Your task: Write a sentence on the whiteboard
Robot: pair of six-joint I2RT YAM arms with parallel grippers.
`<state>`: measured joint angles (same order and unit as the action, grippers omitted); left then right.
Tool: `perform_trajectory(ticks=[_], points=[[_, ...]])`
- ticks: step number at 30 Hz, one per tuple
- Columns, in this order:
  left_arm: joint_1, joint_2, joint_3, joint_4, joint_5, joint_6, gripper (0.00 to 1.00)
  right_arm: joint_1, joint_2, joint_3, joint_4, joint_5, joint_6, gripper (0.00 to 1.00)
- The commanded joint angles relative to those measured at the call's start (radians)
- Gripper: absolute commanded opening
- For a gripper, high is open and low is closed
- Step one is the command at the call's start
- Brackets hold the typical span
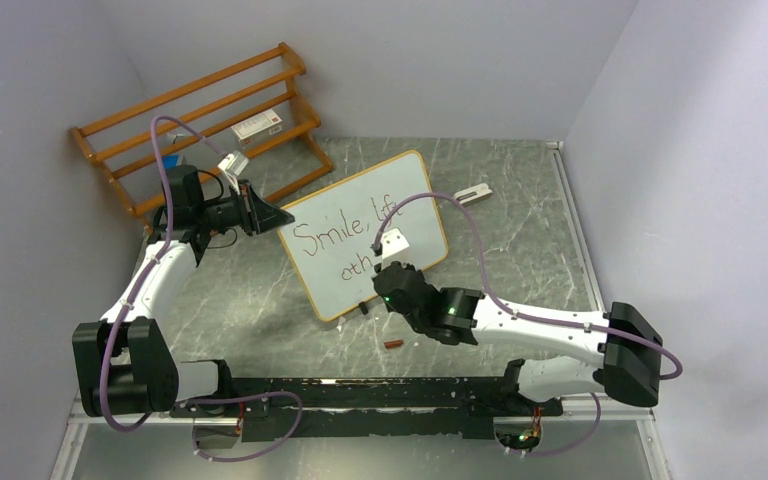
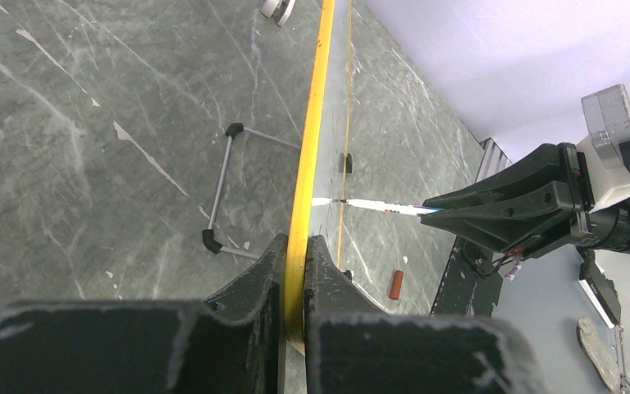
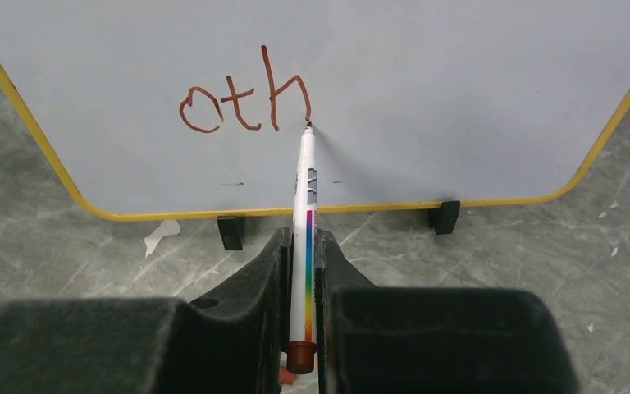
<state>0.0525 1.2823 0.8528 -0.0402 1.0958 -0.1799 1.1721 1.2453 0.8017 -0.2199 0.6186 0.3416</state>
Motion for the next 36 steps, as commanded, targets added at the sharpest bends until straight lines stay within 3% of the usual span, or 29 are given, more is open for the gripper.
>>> perform_trajectory(ticks=[1,36], points=[[-0.005,0.041,-0.024,-0.073,-0.177,0.092,0.05,-0.009,-0.060,-0.022,0.005,0.012,0.016,0.00],[-0.006,0.049,-0.019,-0.078,-0.178,0.094,0.05,-0.062,-0.024,-0.032,0.065,-0.001,-0.015,0.00]])
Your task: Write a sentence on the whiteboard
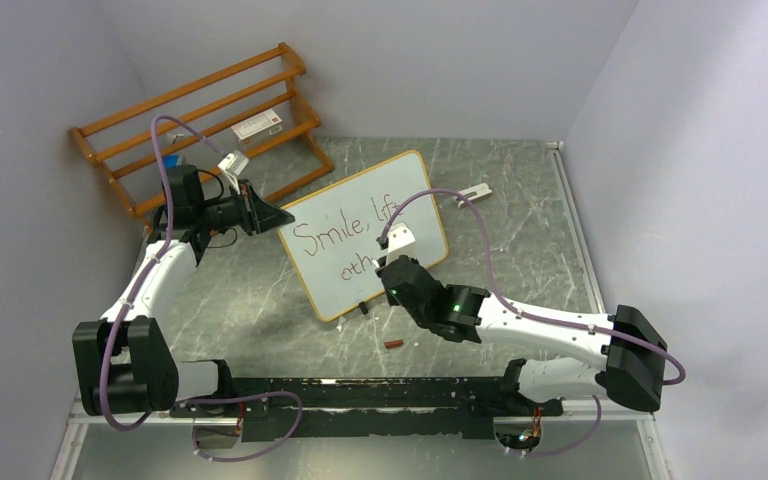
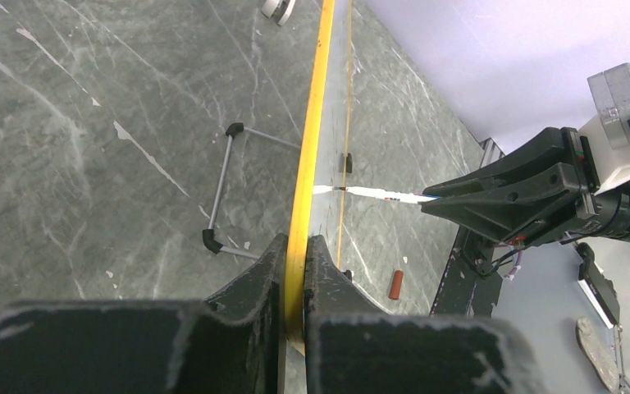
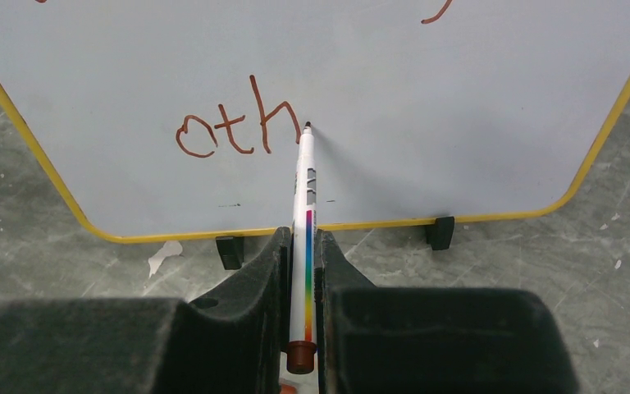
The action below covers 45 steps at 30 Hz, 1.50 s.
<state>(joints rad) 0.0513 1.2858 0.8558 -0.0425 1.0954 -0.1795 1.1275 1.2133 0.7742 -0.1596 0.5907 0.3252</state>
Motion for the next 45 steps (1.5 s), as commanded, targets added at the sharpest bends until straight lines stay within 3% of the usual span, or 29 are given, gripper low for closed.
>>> perform_trajectory(ticks=[1,30,45], points=[[-0.005,0.046,-0.021,-0.076,-0.178,0.094,0.05,-0.017,0.006,-0.005,0.003,0.031,0.000,0.00],[-0.005,0.046,-0.021,-0.080,-0.181,0.097,0.05,-0.021,-0.013,0.002,0.040,0.079,-0.020,0.00],[-0.005,0.048,-0.020,-0.080,-0.180,0.095,0.05,-0.021,-0.006,0.013,0.086,0.029,-0.058,0.00]])
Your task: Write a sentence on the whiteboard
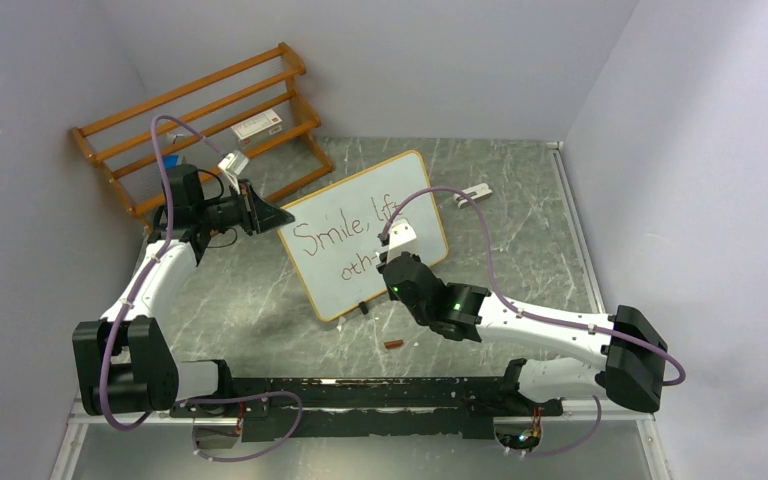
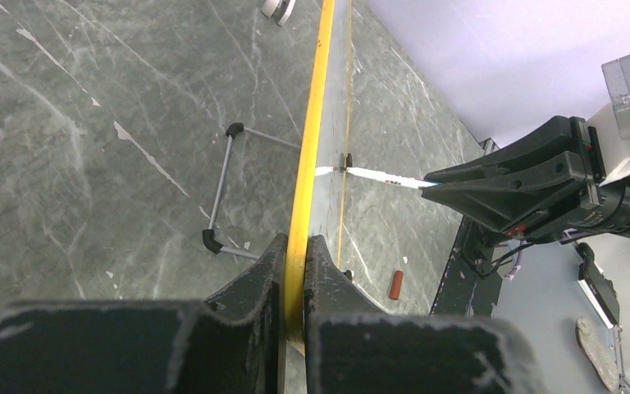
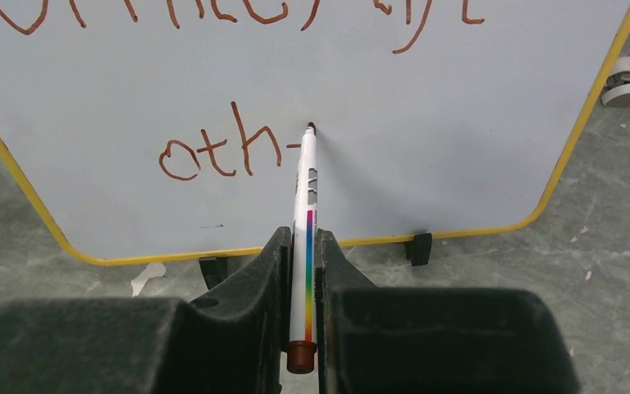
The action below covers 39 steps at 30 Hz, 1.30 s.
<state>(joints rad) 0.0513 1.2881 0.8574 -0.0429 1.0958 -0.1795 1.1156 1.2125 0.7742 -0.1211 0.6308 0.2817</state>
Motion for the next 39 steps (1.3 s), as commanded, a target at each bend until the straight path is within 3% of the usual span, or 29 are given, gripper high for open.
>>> perform_trajectory(ticks=[1,25,39], points=[[-0.005,0.046,-0.021,-0.080,-0.181,0.096,0.05,-0.009,-0.004,0.014,0.046,-0.017,-0.016,0.00],[-0.005,0.046,-0.020,-0.081,-0.186,0.097,0.05,-0.006,0.009,0.006,-0.053,-0.105,0.006,0.00],[-0.005,0.046,-0.021,-0.083,-0.186,0.097,0.05,-0.007,-0.007,-0.012,-0.109,-0.075,0.026,0.00]])
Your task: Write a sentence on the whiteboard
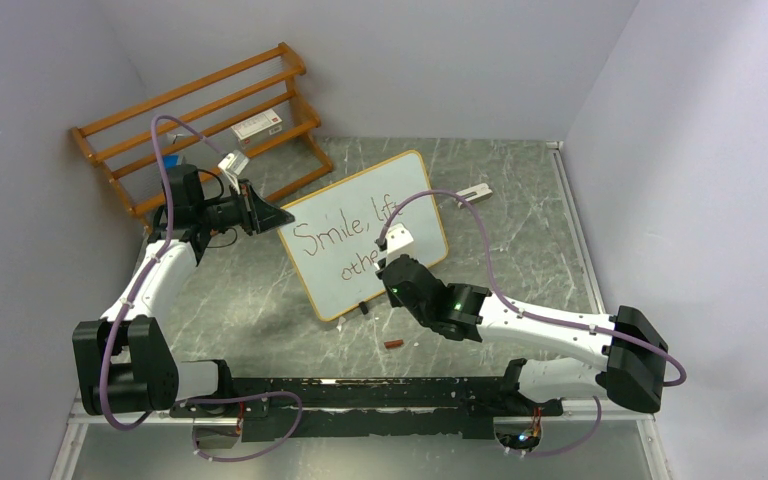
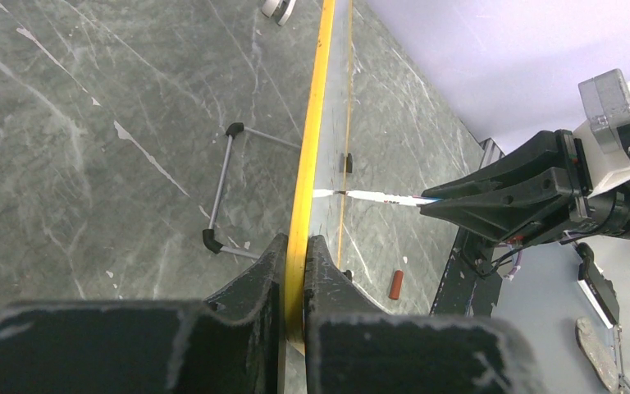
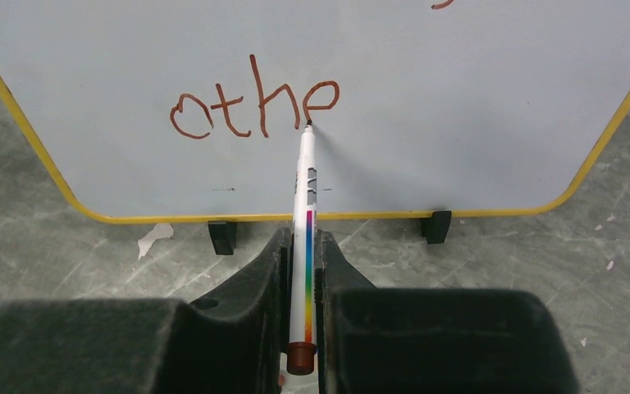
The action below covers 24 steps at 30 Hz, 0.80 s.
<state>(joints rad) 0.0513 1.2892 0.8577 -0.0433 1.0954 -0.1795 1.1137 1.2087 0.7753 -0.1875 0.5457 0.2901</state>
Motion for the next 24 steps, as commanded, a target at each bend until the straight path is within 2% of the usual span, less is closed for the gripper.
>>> perform_trajectory(ticks=[1,11,24], points=[[-0.005,0.045,-0.022,-0.081,-0.186,0.097,0.05,-0.004,-0.003,-0.014,-0.047,0.018,0.018,0.00],[-0.005,0.046,-0.022,-0.083,-0.186,0.098,0.05,-0.005,-0.019,-0.023,-0.025,0.096,0.033,0.00],[-0.005,0.047,-0.021,-0.082,-0.184,0.097,0.05,-0.010,-0.086,-0.035,0.051,0.070,-0.012,0.00]])
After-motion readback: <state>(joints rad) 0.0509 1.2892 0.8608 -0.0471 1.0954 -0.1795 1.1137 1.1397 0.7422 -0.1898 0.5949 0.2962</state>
